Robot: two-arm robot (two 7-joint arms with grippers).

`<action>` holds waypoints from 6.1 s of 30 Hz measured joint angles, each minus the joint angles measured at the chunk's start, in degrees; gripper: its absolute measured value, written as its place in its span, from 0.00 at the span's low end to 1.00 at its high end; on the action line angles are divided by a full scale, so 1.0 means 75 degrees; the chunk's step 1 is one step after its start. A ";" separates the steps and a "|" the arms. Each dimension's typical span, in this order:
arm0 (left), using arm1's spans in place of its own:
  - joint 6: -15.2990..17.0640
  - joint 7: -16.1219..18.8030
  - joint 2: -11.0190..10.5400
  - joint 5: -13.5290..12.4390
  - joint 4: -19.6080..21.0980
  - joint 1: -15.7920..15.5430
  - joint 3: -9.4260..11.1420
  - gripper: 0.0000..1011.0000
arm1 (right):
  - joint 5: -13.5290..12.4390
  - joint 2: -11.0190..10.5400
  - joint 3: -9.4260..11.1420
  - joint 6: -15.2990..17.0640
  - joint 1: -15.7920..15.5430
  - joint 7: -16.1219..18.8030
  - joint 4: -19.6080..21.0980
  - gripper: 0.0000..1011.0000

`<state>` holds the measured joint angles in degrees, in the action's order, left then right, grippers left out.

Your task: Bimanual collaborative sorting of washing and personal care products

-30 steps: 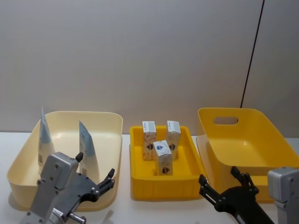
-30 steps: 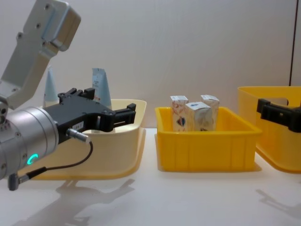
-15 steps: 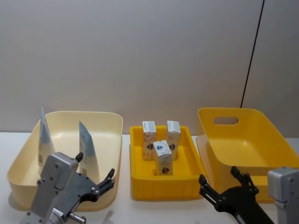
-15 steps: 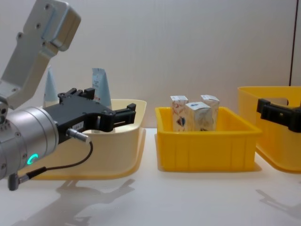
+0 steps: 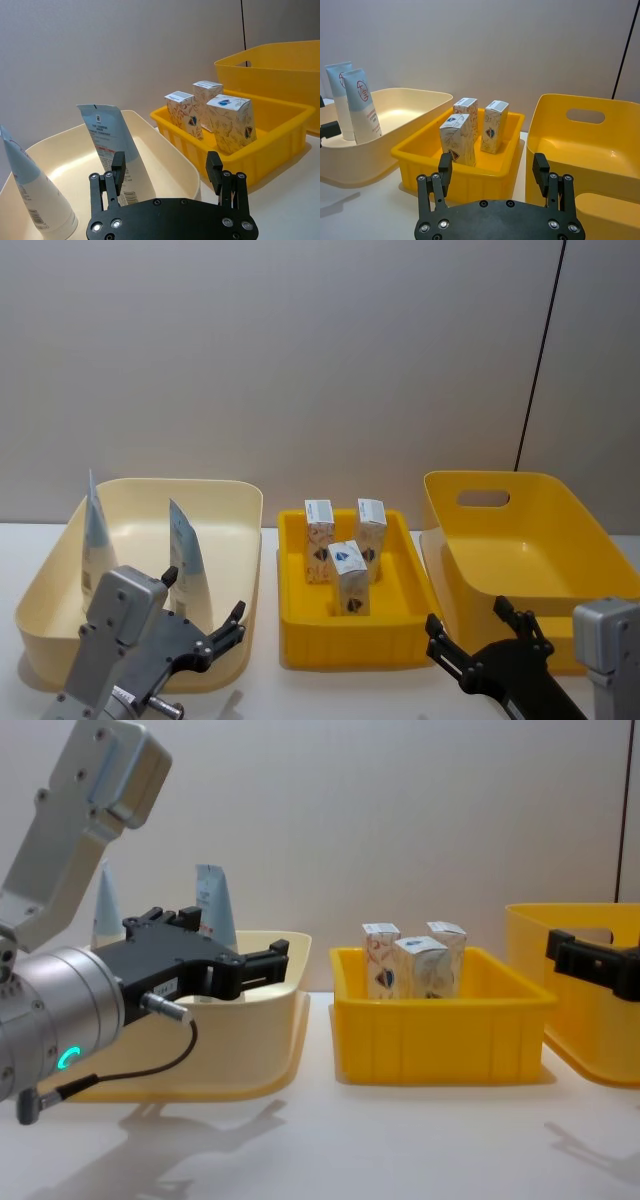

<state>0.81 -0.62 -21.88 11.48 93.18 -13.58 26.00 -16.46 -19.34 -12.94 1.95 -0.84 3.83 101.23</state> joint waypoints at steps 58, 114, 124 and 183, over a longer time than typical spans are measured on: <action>0.0641 -0.0994 0.0956 0.0744 -0.2344 -0.1669 -0.0479 0.97 | 0.0000 0.0000 0.0000 0.0000 0.0000 0.0000 0.0000 0.99; -0.1041 -0.3043 0.0637 0.1911 -0.2059 -0.1537 -0.1217 0.26 | -0.0001 0.0000 0.0000 0.0000 0.0000 0.0000 0.0000 0.99; -0.1097 -0.3961 0.0563 0.2603 -0.1985 -0.1570 -0.1238 0.26 | 0.0000 0.0000 0.0000 0.0000 0.0000 0.0000 0.0000 0.99; -0.0100 -0.6759 0.0727 0.4442 -0.2343 -0.2079 -0.0333 0.26 | -0.1896 -0.1354 0.0399 0.1944 0.0113 0.2314 0.1283 0.99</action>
<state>0.06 -51.32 -16.43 44.80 75.60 -29.17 23.49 -30.69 -29.49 -9.95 16.53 0.01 21.18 110.85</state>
